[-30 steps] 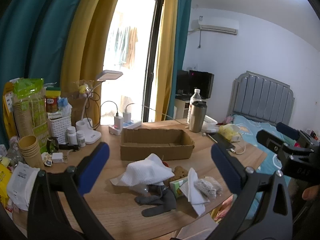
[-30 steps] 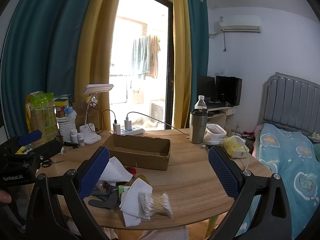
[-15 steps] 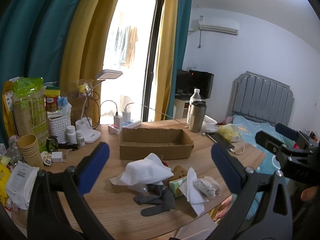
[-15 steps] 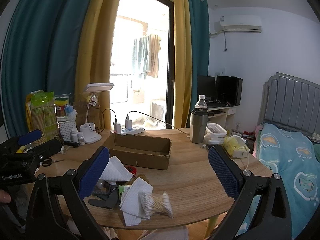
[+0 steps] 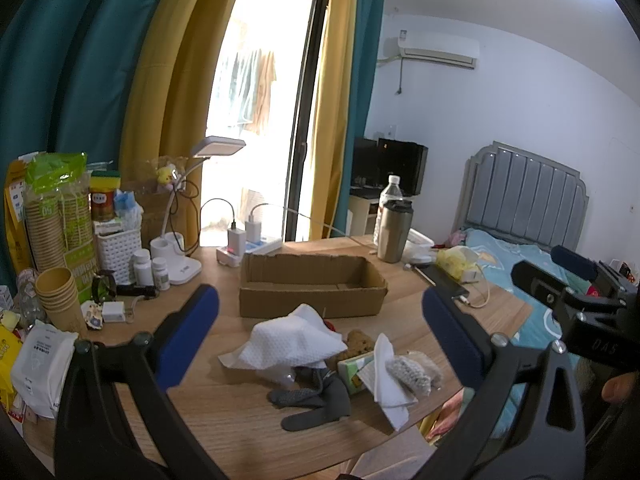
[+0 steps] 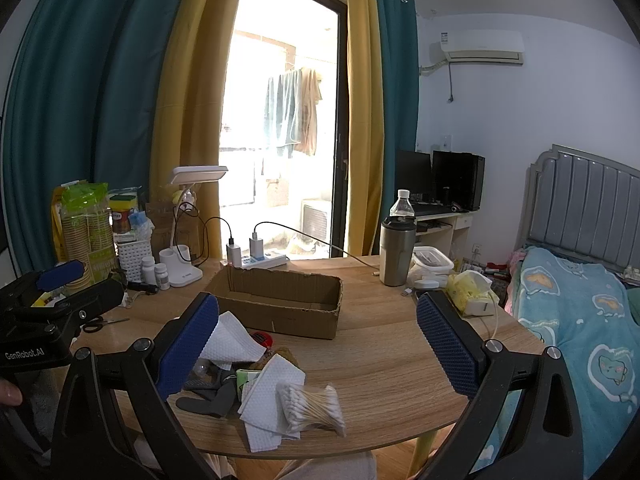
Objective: Organize soft objects
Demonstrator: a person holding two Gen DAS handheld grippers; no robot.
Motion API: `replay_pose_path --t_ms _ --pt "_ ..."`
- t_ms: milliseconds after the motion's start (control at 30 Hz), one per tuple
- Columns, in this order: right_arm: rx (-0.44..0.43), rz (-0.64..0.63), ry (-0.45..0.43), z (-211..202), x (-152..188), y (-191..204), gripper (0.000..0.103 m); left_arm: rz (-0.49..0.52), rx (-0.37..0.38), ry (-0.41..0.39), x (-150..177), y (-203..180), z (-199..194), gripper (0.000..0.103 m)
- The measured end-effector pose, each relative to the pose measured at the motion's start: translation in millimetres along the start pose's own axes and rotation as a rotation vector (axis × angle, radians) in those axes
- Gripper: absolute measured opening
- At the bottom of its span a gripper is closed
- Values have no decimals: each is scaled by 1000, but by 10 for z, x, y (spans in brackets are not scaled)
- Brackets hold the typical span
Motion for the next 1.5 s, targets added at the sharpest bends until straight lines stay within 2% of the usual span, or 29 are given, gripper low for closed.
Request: replay_pose_path --t_ms 367,867,1133,1500 --pt "5 8 11 37 84 -46 102 3 -7 18 95 -9 43 103" --pt "30 68 196 619 725 -420 101 19 6 210 648 -121 582 103" --pt "-35 103 338 1018 1174 -426 100 44 24 316 972 -253 897 103" --pt "-148 182 440 1418 1532 -482 100 71 7 422 1251 -381 1185 102"
Point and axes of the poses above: each gripper's, at about its wrist camera, not at the fingertips, and z roughly the way its jaws point, y to its left, x to its underside, the point moved 8 cm from there along z, roughly the way its jaws point, and after that the axes turned 11 degrees about -x, right-handed, at the moved point
